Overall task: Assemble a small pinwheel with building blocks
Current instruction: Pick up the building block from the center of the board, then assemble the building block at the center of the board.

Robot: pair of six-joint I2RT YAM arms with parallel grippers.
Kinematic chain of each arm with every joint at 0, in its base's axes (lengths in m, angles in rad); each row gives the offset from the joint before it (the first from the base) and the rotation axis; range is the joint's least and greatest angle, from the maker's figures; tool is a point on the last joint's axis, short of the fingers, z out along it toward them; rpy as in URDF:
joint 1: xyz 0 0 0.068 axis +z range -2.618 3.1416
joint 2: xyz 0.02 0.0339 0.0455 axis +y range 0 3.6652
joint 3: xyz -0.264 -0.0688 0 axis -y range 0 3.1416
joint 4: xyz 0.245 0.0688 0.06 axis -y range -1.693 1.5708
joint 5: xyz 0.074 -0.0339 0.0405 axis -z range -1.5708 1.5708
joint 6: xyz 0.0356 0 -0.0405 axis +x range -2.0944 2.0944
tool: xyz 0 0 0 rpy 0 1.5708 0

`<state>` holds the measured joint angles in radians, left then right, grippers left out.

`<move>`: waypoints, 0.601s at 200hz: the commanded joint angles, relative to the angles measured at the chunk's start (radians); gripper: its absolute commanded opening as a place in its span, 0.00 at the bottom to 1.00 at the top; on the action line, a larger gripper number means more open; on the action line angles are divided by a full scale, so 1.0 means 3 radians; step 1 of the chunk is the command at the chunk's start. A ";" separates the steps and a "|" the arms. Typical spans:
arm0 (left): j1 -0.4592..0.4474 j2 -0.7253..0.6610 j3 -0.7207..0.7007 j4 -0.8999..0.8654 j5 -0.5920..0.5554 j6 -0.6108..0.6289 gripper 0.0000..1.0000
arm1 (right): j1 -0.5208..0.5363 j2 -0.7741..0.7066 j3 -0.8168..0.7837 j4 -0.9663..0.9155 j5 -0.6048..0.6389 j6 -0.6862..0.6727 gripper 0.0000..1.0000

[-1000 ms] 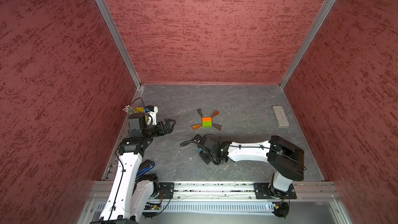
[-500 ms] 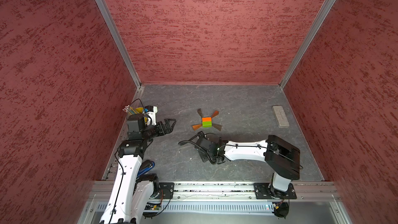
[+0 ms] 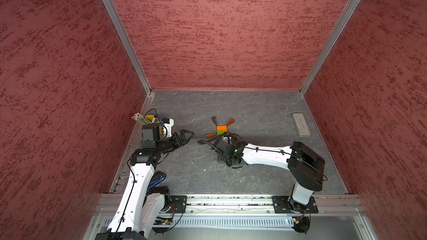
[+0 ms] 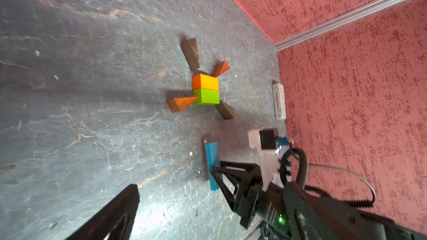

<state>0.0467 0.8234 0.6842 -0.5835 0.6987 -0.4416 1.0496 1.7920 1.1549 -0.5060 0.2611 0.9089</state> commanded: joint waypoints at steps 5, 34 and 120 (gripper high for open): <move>-0.0021 -0.0036 -0.0031 0.0006 0.0136 -0.0032 1.00 | -0.0087 0.0135 0.0227 -0.0112 0.0015 0.0023 0.17; -0.0018 -0.0006 -0.0021 0.0017 0.0202 0.0009 1.00 | -0.0127 0.0251 0.0390 -0.0207 0.0029 -0.0032 0.16; 0.0003 -0.0081 -0.0026 0.0035 0.0192 0.0039 1.00 | -0.0195 0.0499 0.0553 -0.0394 0.0131 -0.0069 0.16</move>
<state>0.0456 0.8124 0.6838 -0.5831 0.7315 -0.4408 1.0046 1.9167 1.2922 -0.5858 0.2665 0.8822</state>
